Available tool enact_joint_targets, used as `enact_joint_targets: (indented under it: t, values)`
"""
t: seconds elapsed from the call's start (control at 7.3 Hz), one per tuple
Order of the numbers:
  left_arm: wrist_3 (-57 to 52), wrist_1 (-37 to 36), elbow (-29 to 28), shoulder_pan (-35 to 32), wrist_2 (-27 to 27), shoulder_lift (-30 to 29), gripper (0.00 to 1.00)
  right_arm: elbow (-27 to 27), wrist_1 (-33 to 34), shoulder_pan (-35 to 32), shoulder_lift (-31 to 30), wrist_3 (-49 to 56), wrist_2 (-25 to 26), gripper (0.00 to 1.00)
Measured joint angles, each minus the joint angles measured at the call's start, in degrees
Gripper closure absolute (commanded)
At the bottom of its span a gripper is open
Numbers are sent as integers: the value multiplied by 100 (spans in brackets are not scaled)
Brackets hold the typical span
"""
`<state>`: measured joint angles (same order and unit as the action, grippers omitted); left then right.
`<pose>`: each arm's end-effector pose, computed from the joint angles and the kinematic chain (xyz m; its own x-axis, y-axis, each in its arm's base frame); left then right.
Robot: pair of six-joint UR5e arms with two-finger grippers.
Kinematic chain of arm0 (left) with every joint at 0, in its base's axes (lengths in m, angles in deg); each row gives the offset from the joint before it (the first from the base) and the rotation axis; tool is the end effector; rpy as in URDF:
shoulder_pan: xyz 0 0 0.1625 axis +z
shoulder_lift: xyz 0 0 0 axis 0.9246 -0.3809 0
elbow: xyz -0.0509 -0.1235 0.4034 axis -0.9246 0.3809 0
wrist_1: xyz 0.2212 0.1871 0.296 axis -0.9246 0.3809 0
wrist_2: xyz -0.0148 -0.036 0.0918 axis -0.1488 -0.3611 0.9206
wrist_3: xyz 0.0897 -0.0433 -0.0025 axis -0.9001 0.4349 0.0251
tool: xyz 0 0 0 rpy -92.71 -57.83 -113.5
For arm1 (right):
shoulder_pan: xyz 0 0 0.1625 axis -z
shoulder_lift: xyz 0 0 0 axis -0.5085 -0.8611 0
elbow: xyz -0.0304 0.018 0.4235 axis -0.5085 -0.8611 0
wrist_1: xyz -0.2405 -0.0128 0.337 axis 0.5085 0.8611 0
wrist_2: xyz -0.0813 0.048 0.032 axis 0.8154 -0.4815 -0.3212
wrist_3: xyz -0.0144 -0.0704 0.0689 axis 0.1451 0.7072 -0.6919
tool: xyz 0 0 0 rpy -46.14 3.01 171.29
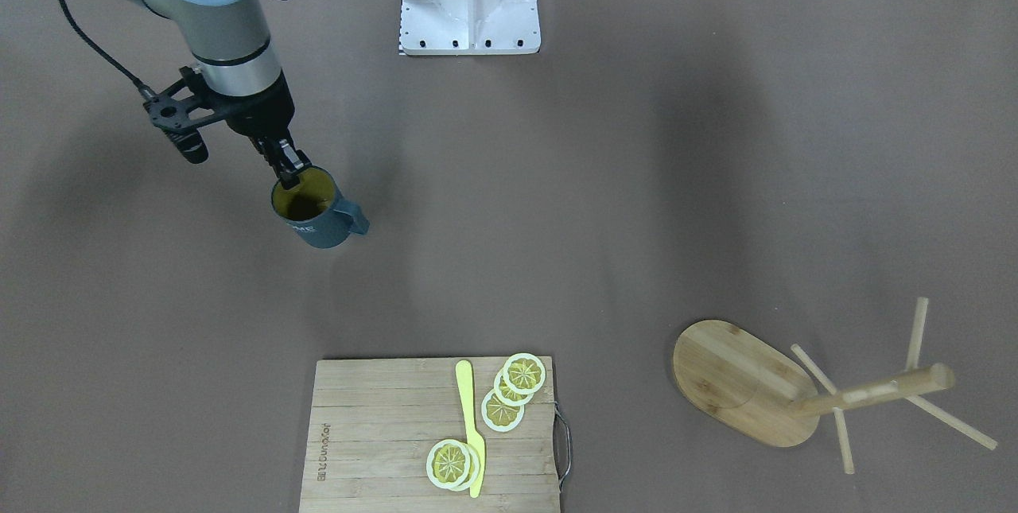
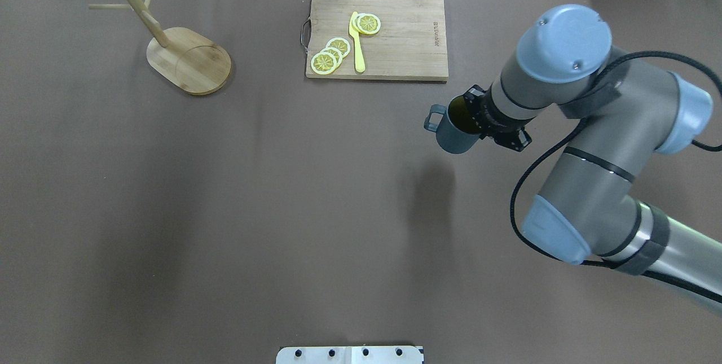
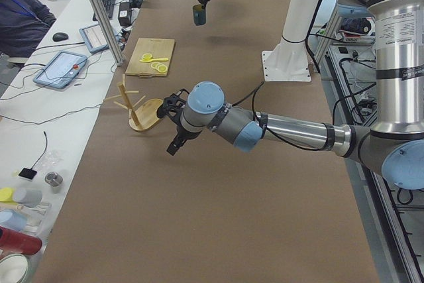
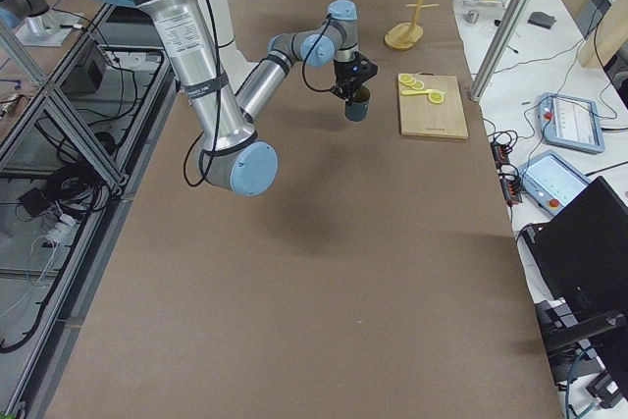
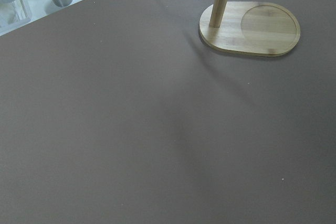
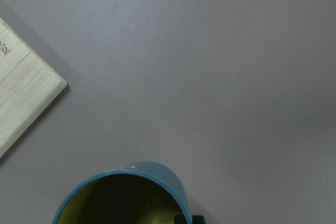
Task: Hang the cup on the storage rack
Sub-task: 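Carry the blue mug with the right gripper toward the cutting board, then lower the blue mug onto the table in front of the cutting board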
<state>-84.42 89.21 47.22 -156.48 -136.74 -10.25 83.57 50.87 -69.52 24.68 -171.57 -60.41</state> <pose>-0.0477 -0.4474 0.5230 0.6262 0.4917 -0.6051 -0.0561 0.8025 0.5940 -0.4041 -0.4599 0.2485 0.3908 0.7789 0.4905 -0.6507 0.6107 -0.4512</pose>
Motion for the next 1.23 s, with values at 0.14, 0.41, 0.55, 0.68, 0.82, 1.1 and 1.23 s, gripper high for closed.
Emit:
enact_joint_targets:
  t: [0.14, 0.41, 0.55, 0.68, 0.82, 1.1, 1.23]
  values:
    - [1, 0, 0, 0, -1, 5, 1, -483, 70, 147, 492, -481, 90, 100]
    - [-10, 8, 4, -1, -1, 35, 1, -1529, 281, 405, 1503, -1172, 415, 100]
    - [-14, 13, 7, -1, -1, 49, 1, -1822, 348, 543, 1842, -1429, 516, 100]
    - [-16, 16, 6, 1, -1, 57, 1, -2060, 431, 671, 2144, -1672, 561, 100]
    - [-16, 17, 3, 1, -1, 63, 1, -2334, 480, 781, 2425, -1875, 588, 100]
    - [-16, 23, 0, 1, -5, 99, 1, -2912, 499, 1009, 2951, -2205, 774, 100]
    - [-18, 25, 0, 1, -3, 114, 1, -3058, 498, 1084, 3098, -2276, 833, 100]
